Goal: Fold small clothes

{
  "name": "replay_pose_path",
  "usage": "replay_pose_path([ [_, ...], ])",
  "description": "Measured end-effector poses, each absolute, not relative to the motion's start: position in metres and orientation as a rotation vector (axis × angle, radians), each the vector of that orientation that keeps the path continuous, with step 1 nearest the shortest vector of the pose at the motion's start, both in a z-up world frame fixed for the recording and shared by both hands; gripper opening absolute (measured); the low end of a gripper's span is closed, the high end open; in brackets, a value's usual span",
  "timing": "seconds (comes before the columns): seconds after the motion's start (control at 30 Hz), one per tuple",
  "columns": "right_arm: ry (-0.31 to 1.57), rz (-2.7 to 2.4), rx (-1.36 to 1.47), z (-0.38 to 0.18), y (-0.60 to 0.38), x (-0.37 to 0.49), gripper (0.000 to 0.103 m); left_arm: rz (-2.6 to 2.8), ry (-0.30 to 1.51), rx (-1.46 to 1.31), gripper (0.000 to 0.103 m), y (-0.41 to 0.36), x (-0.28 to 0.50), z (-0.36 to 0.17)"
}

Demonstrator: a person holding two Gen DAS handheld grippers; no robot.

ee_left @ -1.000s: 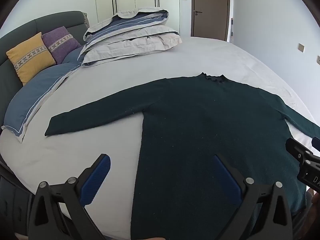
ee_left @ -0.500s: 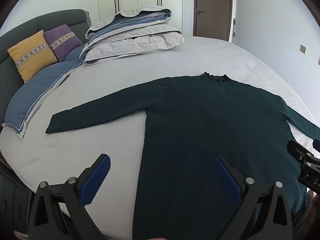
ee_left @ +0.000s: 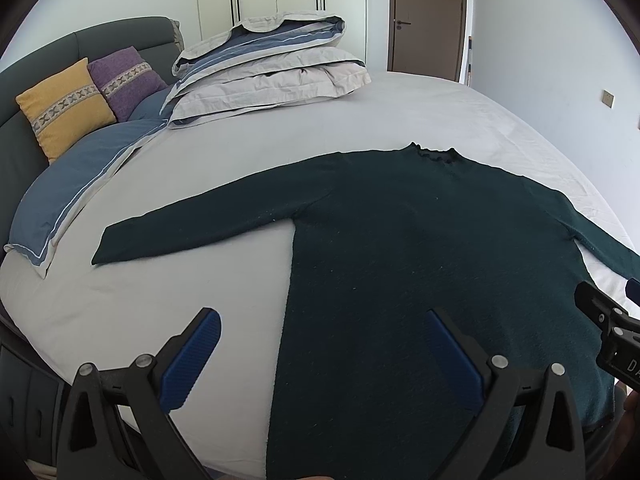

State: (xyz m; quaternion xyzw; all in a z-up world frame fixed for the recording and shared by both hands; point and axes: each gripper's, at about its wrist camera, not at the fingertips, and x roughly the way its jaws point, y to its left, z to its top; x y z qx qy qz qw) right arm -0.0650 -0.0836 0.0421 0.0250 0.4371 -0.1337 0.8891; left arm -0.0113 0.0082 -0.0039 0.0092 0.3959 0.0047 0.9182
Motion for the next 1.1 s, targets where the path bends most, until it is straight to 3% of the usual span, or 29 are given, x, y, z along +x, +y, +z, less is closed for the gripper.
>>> replay_pose_path([
  [1.1,0.911,-0.274,0.046,0.0382,-0.0794,-0.0657,0.103,0.01,0.816,0.015,0.103,0.0113,-0.0118,-0.0055],
])
